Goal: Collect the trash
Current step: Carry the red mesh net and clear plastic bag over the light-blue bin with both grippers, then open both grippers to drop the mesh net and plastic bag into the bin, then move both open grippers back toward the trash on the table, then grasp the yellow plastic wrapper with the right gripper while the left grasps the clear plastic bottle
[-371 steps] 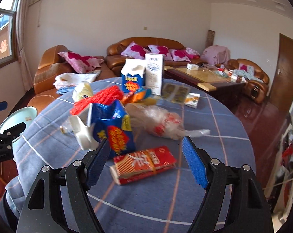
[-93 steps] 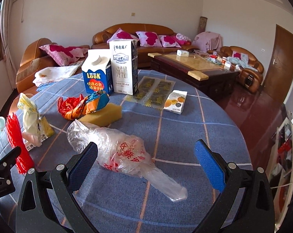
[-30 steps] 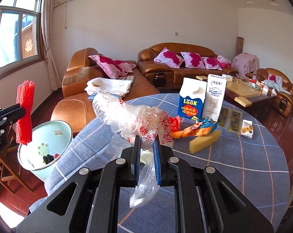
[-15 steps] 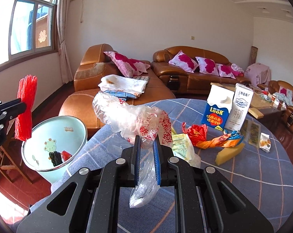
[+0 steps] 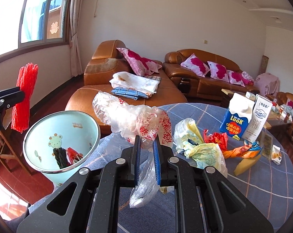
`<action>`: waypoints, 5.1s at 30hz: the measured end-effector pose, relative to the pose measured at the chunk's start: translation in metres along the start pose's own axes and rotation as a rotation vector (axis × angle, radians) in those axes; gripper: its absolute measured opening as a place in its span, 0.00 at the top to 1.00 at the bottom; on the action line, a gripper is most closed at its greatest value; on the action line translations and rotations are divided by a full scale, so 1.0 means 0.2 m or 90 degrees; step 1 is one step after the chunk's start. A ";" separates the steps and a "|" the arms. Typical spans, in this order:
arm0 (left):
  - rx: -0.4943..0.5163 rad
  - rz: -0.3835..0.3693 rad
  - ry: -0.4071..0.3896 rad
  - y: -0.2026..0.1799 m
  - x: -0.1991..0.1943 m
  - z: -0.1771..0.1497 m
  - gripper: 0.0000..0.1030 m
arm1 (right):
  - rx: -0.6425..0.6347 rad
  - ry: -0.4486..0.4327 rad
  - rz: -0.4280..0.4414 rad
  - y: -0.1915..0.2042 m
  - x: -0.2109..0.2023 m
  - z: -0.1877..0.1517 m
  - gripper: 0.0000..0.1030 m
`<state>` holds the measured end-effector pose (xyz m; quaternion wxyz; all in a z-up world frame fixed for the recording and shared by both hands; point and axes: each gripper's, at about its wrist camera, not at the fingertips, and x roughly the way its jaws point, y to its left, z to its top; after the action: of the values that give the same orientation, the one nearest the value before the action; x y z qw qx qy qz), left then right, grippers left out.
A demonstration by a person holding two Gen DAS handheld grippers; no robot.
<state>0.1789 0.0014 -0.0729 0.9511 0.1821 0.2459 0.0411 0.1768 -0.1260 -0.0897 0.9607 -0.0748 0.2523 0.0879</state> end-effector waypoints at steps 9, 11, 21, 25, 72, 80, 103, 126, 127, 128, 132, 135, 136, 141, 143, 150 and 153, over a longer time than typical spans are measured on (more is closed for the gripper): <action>-0.004 0.026 0.016 0.06 0.04 -0.02 0.91 | -0.035 -0.009 0.030 0.09 0.07 0.04 0.87; -0.005 0.031 0.021 0.06 0.06 -0.02 0.91 | -0.039 -0.012 0.037 0.11 0.08 0.05 0.87; -0.009 0.051 0.036 0.12 0.10 -0.04 0.91 | -0.065 -0.025 0.069 0.21 0.12 0.10 0.87; -0.008 0.054 0.040 0.13 0.11 -0.04 0.91 | -0.074 -0.028 0.075 0.24 0.14 0.12 0.87; -0.011 0.069 0.050 0.15 0.19 -0.08 0.50 | -0.144 -0.018 0.135 0.40 0.22 0.13 0.53; -0.014 0.064 0.054 0.16 0.18 -0.10 0.50 | -0.133 -0.020 0.121 0.39 0.22 0.13 0.52; 0.020 -0.067 0.008 -0.28 0.14 0.04 0.23 | 0.004 0.018 -0.113 -0.30 -0.02 0.00 0.46; 0.103 -0.211 -0.012 -0.85 0.08 0.22 0.21 | 0.141 0.008 -0.120 -0.67 -0.31 -0.14 0.92; 0.110 -0.220 -0.012 -0.90 0.08 0.23 0.21 | 0.143 0.004 -0.139 -0.70 -0.35 -0.16 0.92; 0.121 -0.228 -0.013 -0.94 0.07 0.23 0.21 | 0.148 0.003 -0.152 -0.72 -0.38 -0.18 0.92; 0.156 -0.262 0.014 -1.11 0.13 0.23 0.21 | 0.162 0.003 -0.174 -0.79 -0.43 -0.26 0.92; 0.165 -0.271 0.051 -1.19 0.21 0.22 0.21 | 0.159 0.002 -0.179 -0.80 -0.45 -0.29 0.92; 0.171 -0.271 0.058 -1.21 0.23 0.22 0.22 | 0.159 0.002 -0.179 -0.81 -0.45 -0.30 0.92; 0.165 -0.303 0.115 -1.26 0.32 0.20 0.28 | 0.164 -0.002 -0.176 -0.83 -0.44 -0.31 0.92; 0.173 -0.313 0.129 -1.27 0.34 0.18 0.47 | 0.167 -0.003 -0.173 -0.83 -0.44 -0.31 0.92; 0.160 -0.334 0.118 -1.22 0.29 0.17 0.82 | 0.168 -0.002 -0.172 -0.82 -0.43 -0.32 0.92; 0.132 -0.328 0.097 -1.12 0.24 0.20 0.96 | 0.167 -0.006 -0.171 -0.82 -0.42 -0.31 0.92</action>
<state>0.2371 -0.2120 -0.1438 0.8854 0.2061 0.3580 -0.2133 0.1083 -0.3076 -0.0852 0.9665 0.0185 0.2451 -0.0742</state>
